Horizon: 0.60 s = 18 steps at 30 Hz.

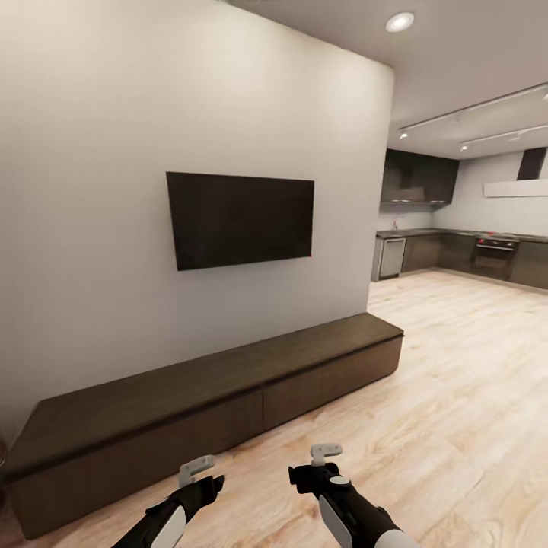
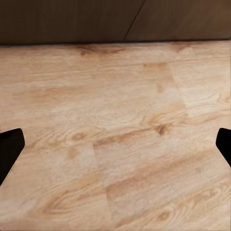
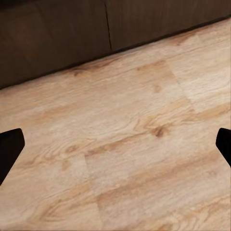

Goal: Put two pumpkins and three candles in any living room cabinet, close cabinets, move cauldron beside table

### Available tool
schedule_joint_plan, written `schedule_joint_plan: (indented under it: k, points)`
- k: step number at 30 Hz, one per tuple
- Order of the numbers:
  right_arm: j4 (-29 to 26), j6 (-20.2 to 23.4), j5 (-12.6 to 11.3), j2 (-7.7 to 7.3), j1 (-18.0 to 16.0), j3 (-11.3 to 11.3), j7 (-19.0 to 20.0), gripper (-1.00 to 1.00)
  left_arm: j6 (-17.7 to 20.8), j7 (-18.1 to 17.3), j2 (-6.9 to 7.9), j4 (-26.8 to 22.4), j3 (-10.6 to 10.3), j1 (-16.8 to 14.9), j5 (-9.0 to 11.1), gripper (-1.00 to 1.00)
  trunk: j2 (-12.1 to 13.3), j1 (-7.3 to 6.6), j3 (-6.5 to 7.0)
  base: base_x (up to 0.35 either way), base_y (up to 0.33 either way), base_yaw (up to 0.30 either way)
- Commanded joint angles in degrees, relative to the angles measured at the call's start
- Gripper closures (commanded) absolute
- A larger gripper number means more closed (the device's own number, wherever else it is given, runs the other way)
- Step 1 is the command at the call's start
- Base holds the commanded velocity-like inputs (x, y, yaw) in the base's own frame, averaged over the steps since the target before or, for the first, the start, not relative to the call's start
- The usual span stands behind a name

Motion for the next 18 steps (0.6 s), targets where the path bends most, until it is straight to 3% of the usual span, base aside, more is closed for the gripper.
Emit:
schedule_joint_plan:
  k: [1, 9, 18]
  points:
    - [-0.1, 0.3, -0.5, -0.05, 0.0, 0.5, -0.5, -1.00, 0.2, 0.0, 0.02, 0.0, -0.2, 0.0, 0.4, -1.00, 0.0, 0.00, -0.03, 0.000, 0.000, 0.253]
    - [-0.1, 0.3, -0.5, -0.05, 0.0, 0.5, -0.5, -1.00, 0.2, 0.0, 0.01, 0.0, -0.2, 0.0, 0.4, -1.00, 0.0, 0.00, 0.23, -0.006, 0.000, 0.253]
    - [-0.1, 0.3, -0.5, -0.05, 0.0, 0.5, -0.5, -1.00, 0.2, 0.0, 0.02, 0.0, -0.3, 0.0, 0.4, -1.00, 0.0, 0.00, 0.53, -0.128, -0.004, 0.253]
